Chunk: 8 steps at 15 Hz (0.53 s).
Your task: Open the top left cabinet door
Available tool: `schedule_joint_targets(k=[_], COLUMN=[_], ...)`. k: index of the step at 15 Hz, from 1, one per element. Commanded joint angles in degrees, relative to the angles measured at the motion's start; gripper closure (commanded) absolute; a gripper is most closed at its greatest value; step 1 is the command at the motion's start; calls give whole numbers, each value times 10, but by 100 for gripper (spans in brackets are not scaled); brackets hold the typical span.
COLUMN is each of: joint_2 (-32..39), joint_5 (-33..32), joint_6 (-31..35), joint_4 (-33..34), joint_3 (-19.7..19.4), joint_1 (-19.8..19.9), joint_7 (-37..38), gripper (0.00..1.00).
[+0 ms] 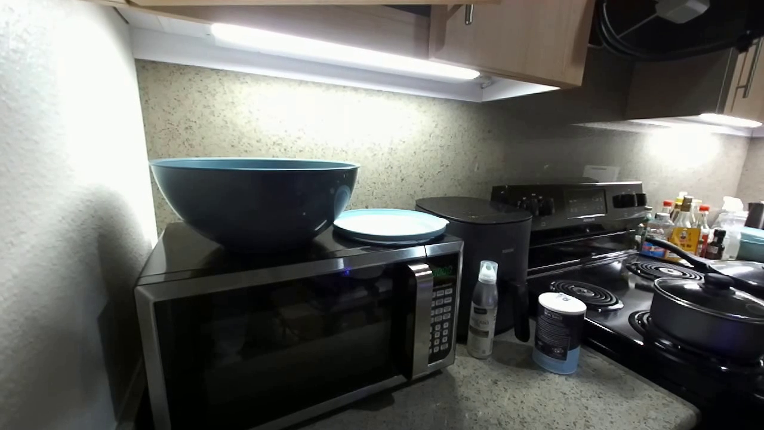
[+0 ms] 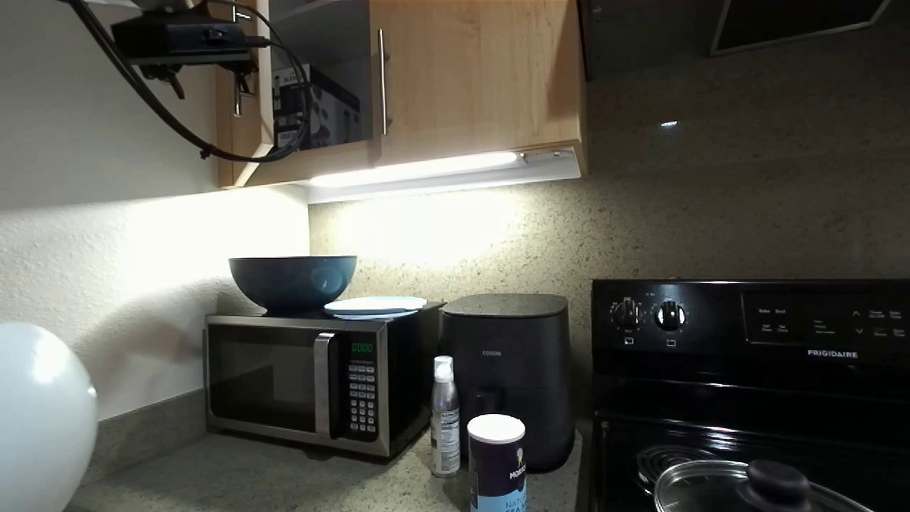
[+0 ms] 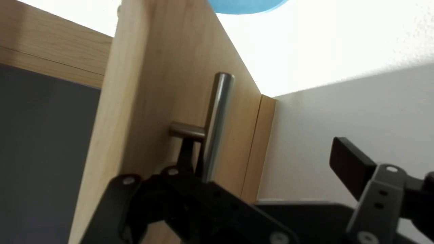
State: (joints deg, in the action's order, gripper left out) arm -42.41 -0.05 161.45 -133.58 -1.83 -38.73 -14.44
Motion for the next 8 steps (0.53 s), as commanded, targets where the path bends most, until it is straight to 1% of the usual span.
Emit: schedule_joint_targets(k=[1,4,5,7,8], joint_2=[-16,-13,-1,-1,-23], joint_5=[25,17,13,13,8], joint_6=[-22,-20,-1,-1,-16], joint_4=[-14,-12,0,-1,-15], joint_3=[28,34,13,14,23], joint_1=[-49,-40,13,14,42], joint_7=[-30,-32,-9,-9,9], gripper=[0,0,0,0,0])
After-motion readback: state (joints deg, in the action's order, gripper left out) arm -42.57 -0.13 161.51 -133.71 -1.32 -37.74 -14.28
